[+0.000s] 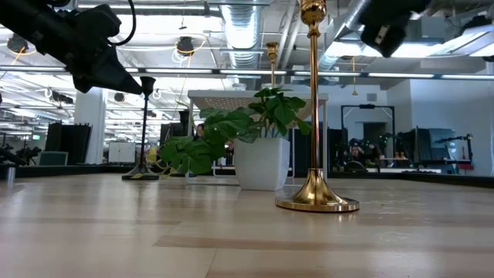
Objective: Pick & Place candle stick holders
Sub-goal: Align the gold candle holder with the other gold candle holder on the shelf
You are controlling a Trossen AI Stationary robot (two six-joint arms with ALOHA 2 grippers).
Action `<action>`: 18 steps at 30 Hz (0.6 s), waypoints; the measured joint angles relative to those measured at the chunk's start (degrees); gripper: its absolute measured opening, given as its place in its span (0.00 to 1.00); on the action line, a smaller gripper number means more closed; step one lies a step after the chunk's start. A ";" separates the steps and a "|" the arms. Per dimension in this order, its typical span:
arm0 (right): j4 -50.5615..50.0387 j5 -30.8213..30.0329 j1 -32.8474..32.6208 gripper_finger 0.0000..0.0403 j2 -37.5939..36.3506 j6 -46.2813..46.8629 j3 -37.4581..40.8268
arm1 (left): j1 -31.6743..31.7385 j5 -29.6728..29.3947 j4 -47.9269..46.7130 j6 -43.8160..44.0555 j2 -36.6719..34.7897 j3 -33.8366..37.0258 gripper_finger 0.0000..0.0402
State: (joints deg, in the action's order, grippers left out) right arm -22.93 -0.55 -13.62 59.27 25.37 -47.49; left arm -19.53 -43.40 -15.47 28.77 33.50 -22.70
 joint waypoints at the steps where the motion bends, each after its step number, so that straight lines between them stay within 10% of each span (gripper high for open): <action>1: 0.32 0.18 -1.35 0.00 0.02 -0.15 0.82 | 0.00 0.01 0.02 0.00 0.00 0.00 0.02; 18: 4.91 1.13 -11.05 0.00 0.13 1.52 8.92 | 0.00 1.97 2.78 0.02 0.00 0.00 0.01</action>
State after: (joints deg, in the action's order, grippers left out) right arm -18.02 0.57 -24.66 59.40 26.89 -38.57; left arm -19.53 -41.43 -12.69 28.80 33.50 -22.70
